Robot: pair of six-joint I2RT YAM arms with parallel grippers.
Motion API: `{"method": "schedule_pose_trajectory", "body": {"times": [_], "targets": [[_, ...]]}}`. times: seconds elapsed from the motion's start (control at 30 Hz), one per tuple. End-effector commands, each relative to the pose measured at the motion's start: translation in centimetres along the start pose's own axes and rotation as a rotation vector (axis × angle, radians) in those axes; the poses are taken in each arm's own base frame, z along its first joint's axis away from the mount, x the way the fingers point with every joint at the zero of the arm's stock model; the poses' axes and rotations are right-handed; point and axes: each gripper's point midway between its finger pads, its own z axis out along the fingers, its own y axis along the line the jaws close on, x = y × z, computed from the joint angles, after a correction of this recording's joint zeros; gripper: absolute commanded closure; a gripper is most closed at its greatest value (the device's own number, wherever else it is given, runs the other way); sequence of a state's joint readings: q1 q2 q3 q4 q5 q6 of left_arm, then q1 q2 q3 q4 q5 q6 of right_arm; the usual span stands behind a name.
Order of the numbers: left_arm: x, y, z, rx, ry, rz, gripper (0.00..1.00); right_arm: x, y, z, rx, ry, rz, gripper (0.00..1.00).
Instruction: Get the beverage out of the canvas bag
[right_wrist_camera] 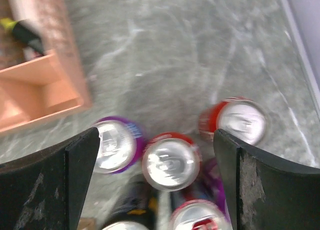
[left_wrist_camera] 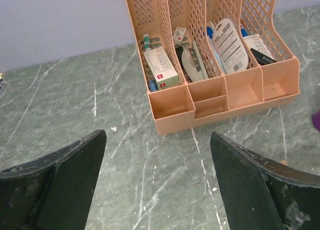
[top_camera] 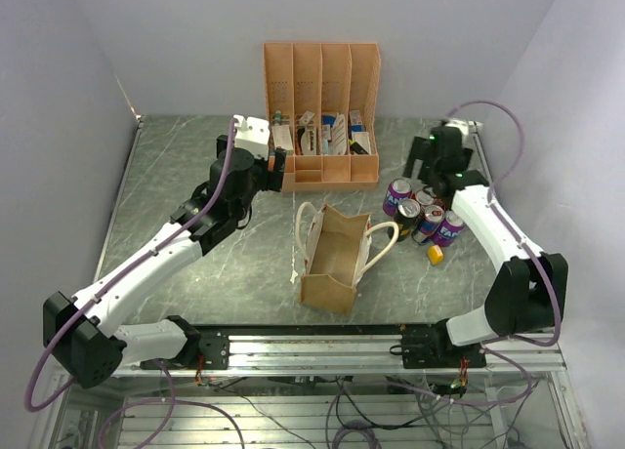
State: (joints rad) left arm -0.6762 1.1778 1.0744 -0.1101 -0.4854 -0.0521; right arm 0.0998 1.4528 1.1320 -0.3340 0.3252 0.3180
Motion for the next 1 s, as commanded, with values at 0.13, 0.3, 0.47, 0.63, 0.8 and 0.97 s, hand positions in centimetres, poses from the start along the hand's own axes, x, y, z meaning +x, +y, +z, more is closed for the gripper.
{"method": "schedule_pose_trajectory", "body": {"times": [0.13, 0.3, 0.47, 0.63, 0.8, 0.97], "targets": [[-1.6, 0.0, 0.3, -0.012, -0.027, -0.003, 0.05, -2.5, 9.7, -8.1, -0.133, -0.174, -0.277, 0.04], [-1.3, 0.2, 0.6, -0.021, -0.019, 0.003, 0.05, -1.8, 15.9, -14.3, -0.398, -0.255, -0.391, 0.02], [-1.9, 0.1, 0.2, -0.005, -0.024, -0.008, 0.05, -2.7, 17.3, -21.5, -0.673, -0.371, -0.379, 0.0], [-4.3, 0.6, -1.7, 0.027, -0.072, -0.054, 0.04, -4.8, 14.5, -28.4, -0.85, -0.515, -0.304, 0.0], [-7.2, 1.7, -3.6, 0.064, -0.108, -0.103, 0.05, -6.7, 10.2, -32.8, -0.871, -0.612, -0.217, 0.0], [-10.8, 2.8, -7.0, 0.147, -0.268, -0.179, 0.05, -8.4, 6.2, -34.8, -0.808, -0.671, -0.104, 0.0]]}}
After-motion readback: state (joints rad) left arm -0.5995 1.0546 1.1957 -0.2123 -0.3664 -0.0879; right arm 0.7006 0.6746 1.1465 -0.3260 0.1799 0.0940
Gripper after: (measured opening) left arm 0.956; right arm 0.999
